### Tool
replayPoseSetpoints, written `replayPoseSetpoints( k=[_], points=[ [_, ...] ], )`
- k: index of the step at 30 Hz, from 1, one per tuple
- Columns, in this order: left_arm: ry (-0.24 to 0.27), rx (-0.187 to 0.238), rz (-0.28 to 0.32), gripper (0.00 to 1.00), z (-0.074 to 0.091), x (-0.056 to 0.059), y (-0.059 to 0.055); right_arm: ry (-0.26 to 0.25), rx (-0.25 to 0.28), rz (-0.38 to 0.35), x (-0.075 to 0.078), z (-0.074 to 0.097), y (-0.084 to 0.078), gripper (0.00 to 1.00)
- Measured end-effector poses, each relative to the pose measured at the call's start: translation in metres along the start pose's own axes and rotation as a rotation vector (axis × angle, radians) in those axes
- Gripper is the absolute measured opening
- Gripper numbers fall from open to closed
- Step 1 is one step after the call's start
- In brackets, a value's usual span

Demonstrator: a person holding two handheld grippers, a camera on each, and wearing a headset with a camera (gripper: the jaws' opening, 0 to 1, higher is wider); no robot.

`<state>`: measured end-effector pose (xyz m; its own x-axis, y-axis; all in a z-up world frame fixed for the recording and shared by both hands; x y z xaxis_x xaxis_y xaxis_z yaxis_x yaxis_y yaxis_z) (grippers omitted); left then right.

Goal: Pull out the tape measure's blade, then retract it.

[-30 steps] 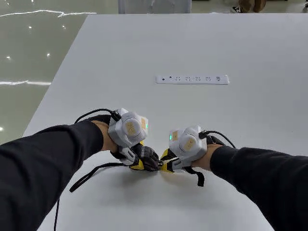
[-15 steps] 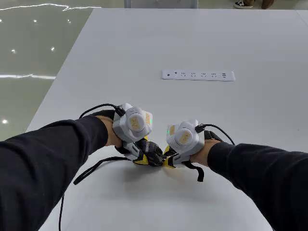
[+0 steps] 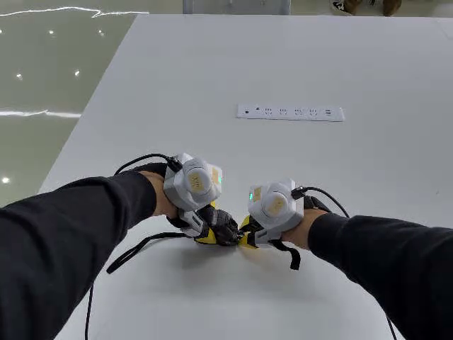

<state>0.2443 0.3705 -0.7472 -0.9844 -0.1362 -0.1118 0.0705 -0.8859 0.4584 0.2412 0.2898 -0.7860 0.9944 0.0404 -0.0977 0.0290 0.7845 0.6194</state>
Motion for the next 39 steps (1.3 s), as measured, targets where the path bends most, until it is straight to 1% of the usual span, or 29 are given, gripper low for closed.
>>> replayPoseSetpoints(
  k=[4,8,16,29,39],
  points=[
    [-0.002,0.000,0.006,0.31,0.002,-0.001,-0.002,-0.005,0.018,-0.008,0.000,0.003,0.001,0.09],
    [-0.001,-0.003,0.005,0.31,0.003,-0.001,-0.004,-0.008,0.023,-0.007,0.000,0.006,0.001,0.09],
    [0.008,-0.005,0.004,0.31,0.004,0.000,-0.004,-0.018,0.018,0.000,-0.002,0.013,-0.004,0.09],
    [0.012,-0.003,0.003,0.31,0.004,-0.001,-0.004,-0.021,0.015,-0.015,-0.001,0.018,-0.010,0.10],
    [0.016,-0.003,0.004,0.31,0.004,0.000,-0.003,-0.028,0.011,-0.024,-0.003,0.025,-0.020,0.10]
  ],
)
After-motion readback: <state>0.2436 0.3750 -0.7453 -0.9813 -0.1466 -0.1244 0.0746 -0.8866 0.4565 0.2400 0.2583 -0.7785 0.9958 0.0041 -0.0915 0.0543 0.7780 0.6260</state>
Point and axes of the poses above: the centre of the closed fingertips' face, and the gripper's own axes: z roughly backward along the fingers, x roughly to its right, y roughly out of its top, the point moved 5 cm from there along z, roughly backward along the fingers, and after that the axes turned 7 degrees about y, right-handed, at the moved point
